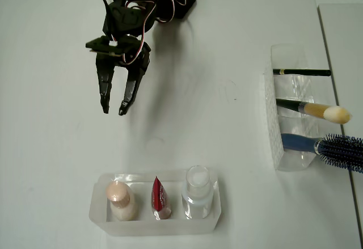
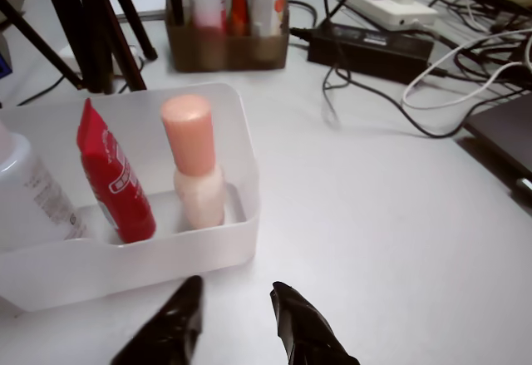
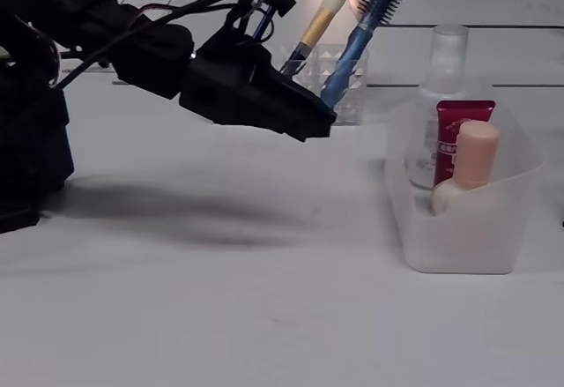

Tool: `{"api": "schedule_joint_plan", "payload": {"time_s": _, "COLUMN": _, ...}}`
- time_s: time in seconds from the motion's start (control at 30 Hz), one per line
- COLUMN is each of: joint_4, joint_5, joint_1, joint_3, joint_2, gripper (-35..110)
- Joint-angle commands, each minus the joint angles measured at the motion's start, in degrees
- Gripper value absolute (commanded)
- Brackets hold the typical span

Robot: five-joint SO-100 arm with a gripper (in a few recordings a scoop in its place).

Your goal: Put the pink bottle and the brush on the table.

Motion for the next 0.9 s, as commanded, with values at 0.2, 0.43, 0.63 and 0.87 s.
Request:
{"api": "schedule_joint_plan", "payload": {"time_s": 0.2, "joint_4": -3.3, "joint_5": -0.8, "joint_1": -0.4, "joint_3": -7.9, "joint_2": -5.7, "gripper": 30}}
{"api": "schedule_joint_plan", "payload": {"time_s": 0.43, "joint_4": -3.6, "joint_5": -0.9, "joint_1": -0.4, "joint_3": -13.6, "joint_2": -11.9, "gripper": 34}}
{"api": "schedule_joint_plan", "payload": {"time_s": 0.63, "joint_4": -3.6, "joint_5": -0.9, "joint_1": -0.4, "joint_3": -18.8, "joint_2": -17.1, "gripper": 37}}
{"api": "schedule_joint_plan", "payload": {"time_s": 0.87, "joint_4": -3.6, "joint_5": -0.9, "joint_1": -0.4, "joint_3": -25.9, "joint_2": -24.2, "gripper": 38}}
